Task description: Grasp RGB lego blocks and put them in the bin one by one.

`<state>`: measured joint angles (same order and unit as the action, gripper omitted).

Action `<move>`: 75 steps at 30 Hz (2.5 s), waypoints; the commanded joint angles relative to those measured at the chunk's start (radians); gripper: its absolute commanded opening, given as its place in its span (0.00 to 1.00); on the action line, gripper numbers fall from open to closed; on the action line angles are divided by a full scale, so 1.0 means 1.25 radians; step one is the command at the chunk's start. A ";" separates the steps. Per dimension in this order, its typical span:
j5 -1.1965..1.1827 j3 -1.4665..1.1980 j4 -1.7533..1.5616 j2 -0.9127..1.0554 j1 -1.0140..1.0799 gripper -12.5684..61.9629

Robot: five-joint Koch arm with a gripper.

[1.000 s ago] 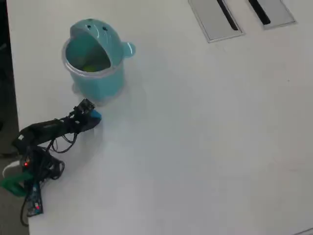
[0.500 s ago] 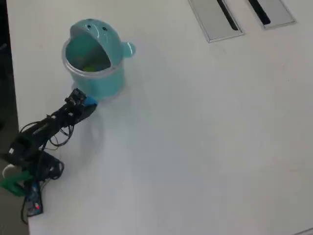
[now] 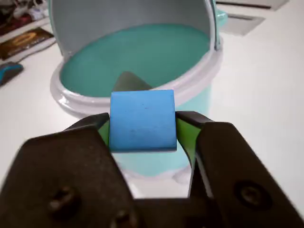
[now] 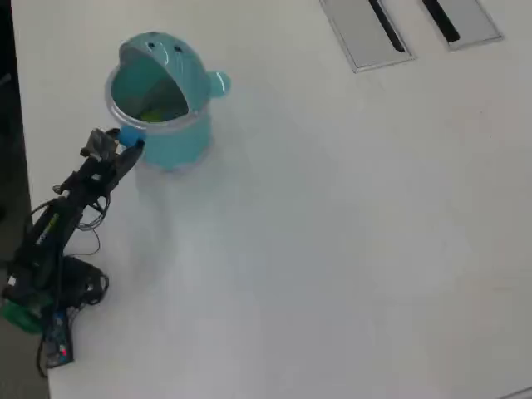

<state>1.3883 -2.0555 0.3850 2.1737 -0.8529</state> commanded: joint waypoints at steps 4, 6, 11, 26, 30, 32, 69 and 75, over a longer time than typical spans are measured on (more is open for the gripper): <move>-0.004 0.121 0.016 0.034 -0.026 0.37; -0.004 0.146 0.021 0.032 -0.038 0.37; -0.004 0.286 0.028 -0.077 -0.075 0.37; 0.009 0.724 0.028 -0.556 -0.133 0.37; 0.025 0.757 0.022 -0.600 -0.141 0.37; 0.063 0.760 0.021 -0.607 -0.145 0.39; 0.012 0.340 -0.195 -0.168 -0.012 0.53; -0.069 0.214 -0.341 -0.080 0.069 0.53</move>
<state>1.3269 -1.8254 0.0721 2.0157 -0.7885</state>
